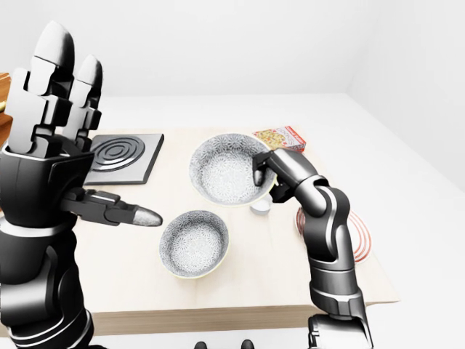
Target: Pick the akita bowl from table center and place it on the plate.
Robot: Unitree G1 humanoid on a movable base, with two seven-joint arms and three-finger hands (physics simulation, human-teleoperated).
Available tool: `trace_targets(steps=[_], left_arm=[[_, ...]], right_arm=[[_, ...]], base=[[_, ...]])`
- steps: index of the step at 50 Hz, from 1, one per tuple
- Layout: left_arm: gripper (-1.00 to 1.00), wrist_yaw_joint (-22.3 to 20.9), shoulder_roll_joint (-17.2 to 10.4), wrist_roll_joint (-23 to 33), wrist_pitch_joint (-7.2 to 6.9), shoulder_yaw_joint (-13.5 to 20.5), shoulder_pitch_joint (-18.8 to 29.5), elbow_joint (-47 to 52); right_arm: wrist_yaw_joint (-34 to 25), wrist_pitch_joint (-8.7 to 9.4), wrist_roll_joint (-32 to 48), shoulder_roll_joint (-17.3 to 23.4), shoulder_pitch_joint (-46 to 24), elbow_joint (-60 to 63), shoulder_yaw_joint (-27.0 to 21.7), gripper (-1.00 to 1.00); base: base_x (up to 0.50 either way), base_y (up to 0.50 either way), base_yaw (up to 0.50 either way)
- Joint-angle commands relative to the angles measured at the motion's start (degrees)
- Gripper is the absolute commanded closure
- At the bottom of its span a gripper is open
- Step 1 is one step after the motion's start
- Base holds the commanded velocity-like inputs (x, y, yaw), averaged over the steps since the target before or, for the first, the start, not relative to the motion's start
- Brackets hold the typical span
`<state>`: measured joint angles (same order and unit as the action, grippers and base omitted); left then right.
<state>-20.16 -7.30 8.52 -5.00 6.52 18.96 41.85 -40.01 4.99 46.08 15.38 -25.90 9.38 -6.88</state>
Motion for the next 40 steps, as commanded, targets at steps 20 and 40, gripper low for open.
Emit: trace_targets(steps=[20,40], left_arm=[[-1.00,4.1,0.0,-2.3,0.00,-0.4,-4.4,2.1],[-1.00,4.1,0.2,-1.8,0.00,-1.0,-3.6,0.9]], right_arm=[[3.4,0.01,-15.2,5.7,15.8,7.7,-14.7,1.00],[6.5,0.01,-16.2,7.3,19.0,3.2,-19.5,1.00]], base=[[0.00,0.00,0.00],[0.00,0.00,0.00]])
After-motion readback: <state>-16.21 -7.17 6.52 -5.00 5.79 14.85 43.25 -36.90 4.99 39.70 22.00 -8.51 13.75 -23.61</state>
